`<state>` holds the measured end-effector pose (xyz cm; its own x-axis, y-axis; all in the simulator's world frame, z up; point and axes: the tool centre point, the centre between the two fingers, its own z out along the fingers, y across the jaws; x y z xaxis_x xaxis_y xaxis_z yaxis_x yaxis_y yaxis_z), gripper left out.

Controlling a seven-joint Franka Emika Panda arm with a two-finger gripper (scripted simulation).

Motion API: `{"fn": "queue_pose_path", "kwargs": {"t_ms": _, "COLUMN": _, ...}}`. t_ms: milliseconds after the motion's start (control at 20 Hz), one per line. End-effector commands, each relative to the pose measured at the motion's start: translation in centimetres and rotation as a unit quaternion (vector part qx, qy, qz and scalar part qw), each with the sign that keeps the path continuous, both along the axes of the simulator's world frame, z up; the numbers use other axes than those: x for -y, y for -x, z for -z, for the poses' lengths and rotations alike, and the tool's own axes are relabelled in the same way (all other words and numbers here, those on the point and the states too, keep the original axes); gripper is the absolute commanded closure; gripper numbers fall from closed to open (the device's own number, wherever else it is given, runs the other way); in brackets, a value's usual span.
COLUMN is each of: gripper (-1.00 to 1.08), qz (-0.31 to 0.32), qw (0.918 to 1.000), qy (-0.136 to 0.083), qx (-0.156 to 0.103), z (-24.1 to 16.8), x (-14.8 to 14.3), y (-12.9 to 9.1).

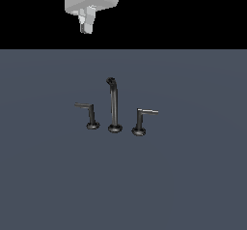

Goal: Turn on the faucet by rotating a designated handle.

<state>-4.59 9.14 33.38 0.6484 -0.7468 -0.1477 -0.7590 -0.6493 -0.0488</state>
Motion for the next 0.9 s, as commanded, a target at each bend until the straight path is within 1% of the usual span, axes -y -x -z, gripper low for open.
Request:
{"fn": "queue_pose_path", "kwargs": {"t_ms": 0, "gripper": 1.08, "qz": 0.035, "qw": 0.9994, "qy": 0.002, "qx": -0.005, "z": 1.5, "x": -0.6, "y": -1.1}}
{"fn": "queue_pose_path", "kwargs": {"t_ms": 200, "gripper": 1.08, "qz": 0.089, "qw": 0.9959, "qy": 0.006, "qx": -0.013, "z": 4.0, "x": -1.5, "y": -2.7}}
{"fn": "queue_pose_path", "kwargs": {"t_ms": 400, "gripper": 1.08, "qz": 0.143, "qw": 0.9895, "qy": 0.013, "qx": -0.019, "z": 6.6, "x": -2.3, "y": -4.1}}
{"fn": "queue_pose_path", "kwargs": {"t_ms": 600, "gripper": 1.08, "qz": 0.196, "qw": 0.98, "qy": 0.022, "qx": -0.023, "z": 9.4, "x": -3.0, "y": -5.5}}
{"fn": "queue_pose_path", "kwargs": {"t_ms": 850, "gripper": 1.08, "qz": 0.262, "qw": 0.9641, "qy": 0.035, "qx": -0.025, "z": 12.8, "x": -3.9, "y": -6.9}}
